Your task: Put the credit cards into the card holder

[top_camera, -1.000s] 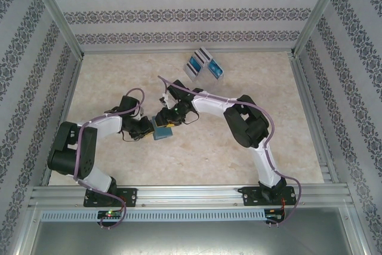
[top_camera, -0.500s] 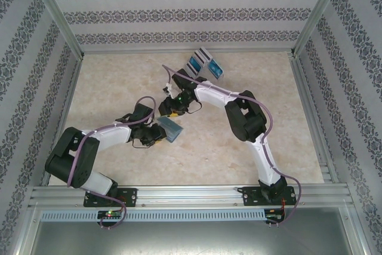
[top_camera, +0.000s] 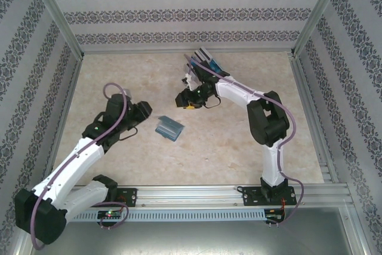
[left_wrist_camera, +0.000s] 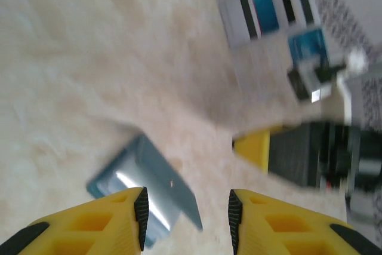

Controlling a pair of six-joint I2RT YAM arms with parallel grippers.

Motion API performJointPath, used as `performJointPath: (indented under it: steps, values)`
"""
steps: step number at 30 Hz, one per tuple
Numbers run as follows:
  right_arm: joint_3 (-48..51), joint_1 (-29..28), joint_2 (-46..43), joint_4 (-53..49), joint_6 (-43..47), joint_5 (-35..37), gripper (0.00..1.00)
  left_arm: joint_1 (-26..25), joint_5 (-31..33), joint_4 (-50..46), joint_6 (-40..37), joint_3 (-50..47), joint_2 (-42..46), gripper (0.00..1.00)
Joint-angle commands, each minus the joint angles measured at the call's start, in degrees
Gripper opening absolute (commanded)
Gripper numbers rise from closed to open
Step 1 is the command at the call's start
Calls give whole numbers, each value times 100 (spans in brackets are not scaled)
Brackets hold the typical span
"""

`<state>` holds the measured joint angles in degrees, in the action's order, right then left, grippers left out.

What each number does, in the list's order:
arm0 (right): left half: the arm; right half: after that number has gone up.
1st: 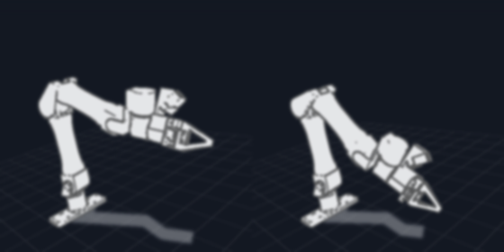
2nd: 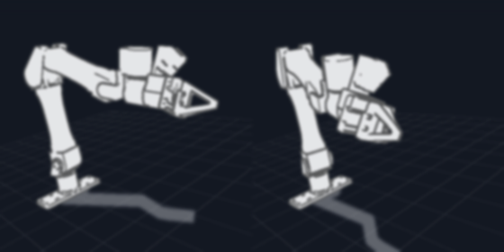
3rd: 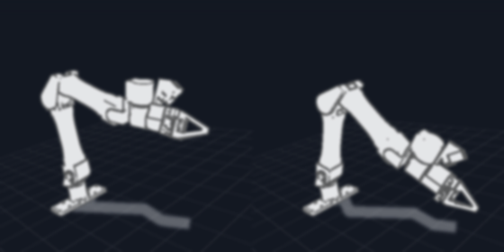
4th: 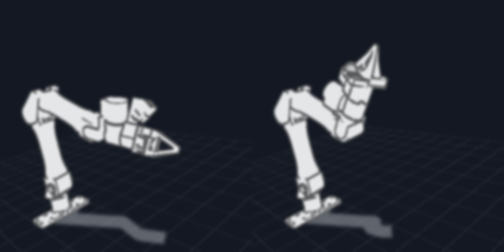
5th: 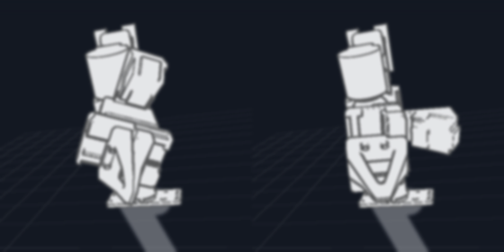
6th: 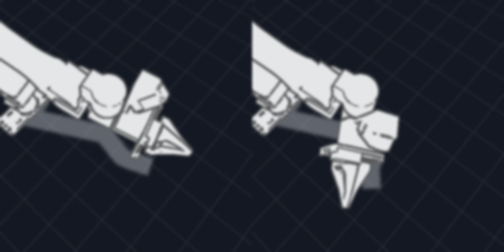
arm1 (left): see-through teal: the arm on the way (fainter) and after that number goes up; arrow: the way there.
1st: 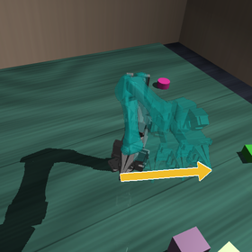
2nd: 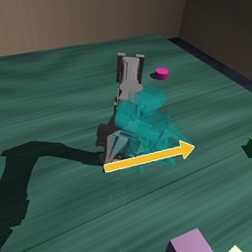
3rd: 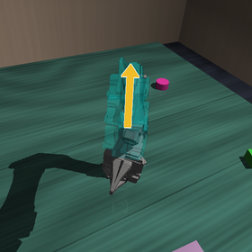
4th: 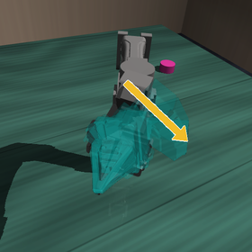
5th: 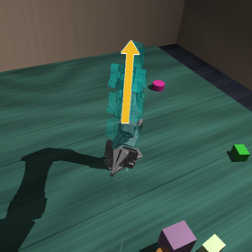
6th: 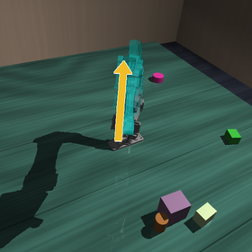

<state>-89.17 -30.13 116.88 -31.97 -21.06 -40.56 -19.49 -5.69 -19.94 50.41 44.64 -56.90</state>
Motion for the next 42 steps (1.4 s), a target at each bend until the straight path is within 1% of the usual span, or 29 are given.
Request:
performJointPath:
  steps: [1, 3, 6, 8, 11, 13, 15, 18, 21, 25, 28, 31, 37, 39, 42]
  values:
    - [712, -90, -433, 327, -225, -248, 50, 404, -81, -405, -643, 506, -758, 42]
    - [1226, -122, -806, 542, -370, -165, 49, 560, -471, -362, -944, 1036, -1414, 39]
    - [1763, -317, -1241, 502, -331, 12, 45, 621, -1089, -445, -1411, 2036, -2600, 34]
    - [2076, -565, -1433, 587, -383, 110, 42, 621, -1705, -418, -1621, 2677, -3451, 28]
    - [2385, -1009, -1430, 958, -607, 128, 40, 614, -2481, -438, -1743, 3351, -4445, 22]
    - [2503, -1248, -1347, 1271, -780, 189, 39, 597, -2693, -445, -1777, 3544, -4798, 19]
    - [2545, -1413, -1194, 1585, -902, 312, 38, 566, -2721, -405, -1813, 3545, -4975, 18]
    - [2392, -1585, -902, 1758, -836, 660, 38, 552, -2855, -235, -1798, 3334, -5182, 17]
    - [2212, -1645, -724, 1908, -788, 900, 38, 553, -2967, -1, -1755, 3004, -5336, 17]
    - [1910, -1610, -325, 1974, -830, 811, 38, 552, -3065, 198, -1737, 2654, -5399, 17]
    - [1902, -1478, -193, 2178, -970, 698, 38, 544, -3119, 332, -1676, 2451, -5375, 17]
    - [1879, -1247, -167, 2228, -1003, 795, 38, 525, -3126, 373, -1666, 2295, -5342, 17]
    - [1470, -754, -41, 2128, -776, 826, 38, 516, -3087, 512, -1608, 1911, -5263, 17]
    - [1265, -612, 33, 1959, -622, 812, 38, 496, -3063, 600, -1547, 1776, -5211, 17]
    - [1109, -355, 106, 1880, -466, 691, 39, 428, -2985, 640, -1495, 1648, -5133, 17]
